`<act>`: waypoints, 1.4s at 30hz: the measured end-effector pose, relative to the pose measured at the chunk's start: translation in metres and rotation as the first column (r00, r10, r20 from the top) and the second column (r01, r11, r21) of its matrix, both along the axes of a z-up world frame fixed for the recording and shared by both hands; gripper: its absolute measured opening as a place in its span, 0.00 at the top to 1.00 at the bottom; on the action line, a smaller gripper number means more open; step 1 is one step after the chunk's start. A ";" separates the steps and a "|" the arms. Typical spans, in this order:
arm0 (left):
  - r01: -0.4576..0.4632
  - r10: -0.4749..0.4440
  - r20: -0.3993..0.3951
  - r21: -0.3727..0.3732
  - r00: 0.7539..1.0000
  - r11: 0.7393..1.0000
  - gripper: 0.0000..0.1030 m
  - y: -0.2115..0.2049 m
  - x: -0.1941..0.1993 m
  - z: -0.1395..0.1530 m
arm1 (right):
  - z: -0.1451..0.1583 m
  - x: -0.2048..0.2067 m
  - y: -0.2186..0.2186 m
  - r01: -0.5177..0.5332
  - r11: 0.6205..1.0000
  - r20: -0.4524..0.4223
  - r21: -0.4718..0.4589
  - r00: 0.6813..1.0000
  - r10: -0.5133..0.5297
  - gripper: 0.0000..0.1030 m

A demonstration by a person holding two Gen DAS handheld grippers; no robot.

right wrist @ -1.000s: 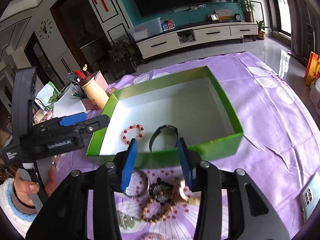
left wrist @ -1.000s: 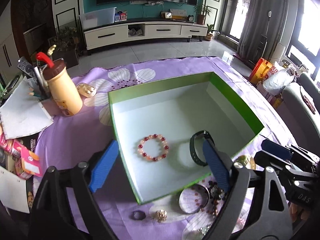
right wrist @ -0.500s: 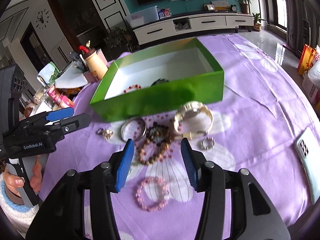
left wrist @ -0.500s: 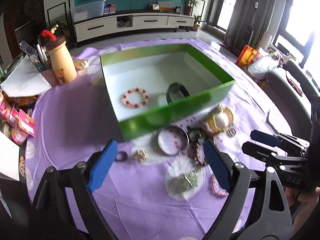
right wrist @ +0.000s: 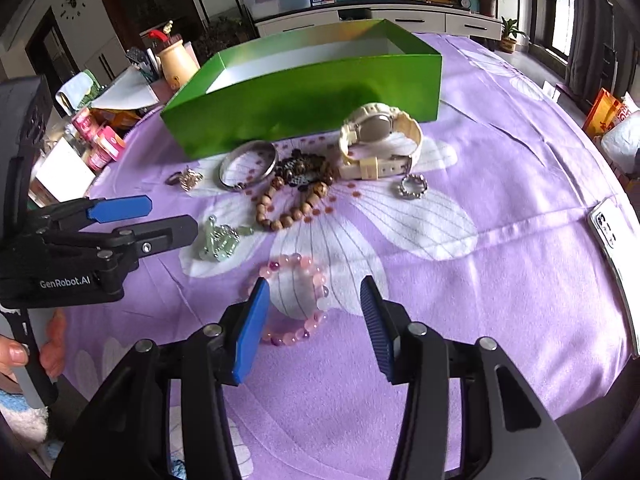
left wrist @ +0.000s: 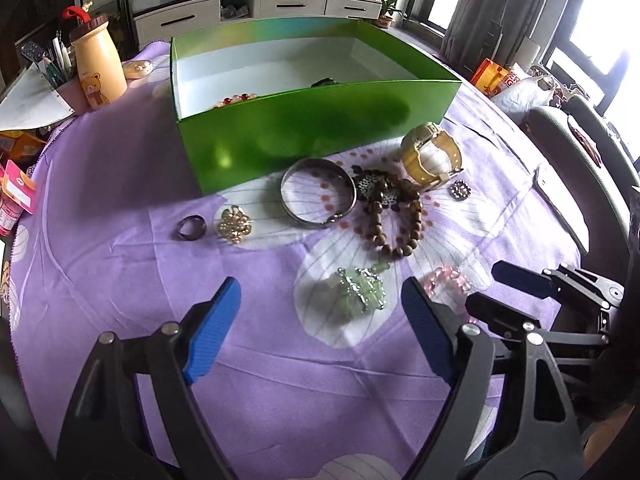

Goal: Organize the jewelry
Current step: 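Move both open tools back toward the remaining jewelry, then grasp the green jade pendant with the left tool while the right tool grasps the pink bead bracelet, then carry both items into the green box and open both tools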

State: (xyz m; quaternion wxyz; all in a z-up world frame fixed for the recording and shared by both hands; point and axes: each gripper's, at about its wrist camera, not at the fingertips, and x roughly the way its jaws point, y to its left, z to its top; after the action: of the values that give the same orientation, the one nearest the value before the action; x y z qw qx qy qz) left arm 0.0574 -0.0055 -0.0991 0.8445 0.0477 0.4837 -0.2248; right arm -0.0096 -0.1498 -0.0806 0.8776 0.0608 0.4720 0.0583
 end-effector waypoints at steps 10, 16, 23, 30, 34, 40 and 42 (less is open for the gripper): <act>0.032 -0.032 -0.011 0.021 0.999 0.999 0.64 -0.021 0.001 -0.016 | -0.012 0.000 0.016 -0.023 0.991 0.017 -0.135 1.000 0.026 0.84; 0.062 -0.062 -0.003 0.026 0.998 0.998 0.83 -0.025 -0.003 -0.021 | -0.013 0.002 0.010 -0.002 0.995 0.034 -0.101 0.999 0.006 0.93; 0.079 -0.079 0.006 0.008 0.997 0.997 0.95 -0.024 -0.007 -0.014 | -0.005 0.002 -0.001 0.017 1.000 0.046 0.005 0.999 -0.018 0.93; 0.084 -0.083 0.010 -0.027 0.996 0.996 0.95 -0.019 -0.007 -0.004 | 0.016 -0.004 -0.002 0.016 0.999 0.099 0.042 0.995 -0.020 0.93; 0.082 -0.081 0.024 -0.036 0.996 0.996 0.95 -0.017 -0.007 0.003 | 0.027 -0.005 -0.003 0.013 0.998 0.127 0.059 0.992 -0.021 0.93; 0.068 -0.066 0.036 -0.055 0.997 0.996 0.95 -0.009 -0.005 0.013 | 0.040 -0.006 -0.004 0.016 0.998 0.159 0.058 0.987 -0.025 0.93; 0.065 -0.062 0.038 -0.060 0.997 0.996 0.95 -0.007 -0.006 0.015 | 0.043 -0.006 -0.005 0.018 0.998 0.166 0.064 0.986 -0.028 0.93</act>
State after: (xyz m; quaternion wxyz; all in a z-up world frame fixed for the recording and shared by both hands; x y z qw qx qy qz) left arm 0.0517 -0.0121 -0.0839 0.8467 0.0411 0.4593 -0.2654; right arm -0.0155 -0.1551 -0.0379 0.9123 0.0887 0.3941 0.0678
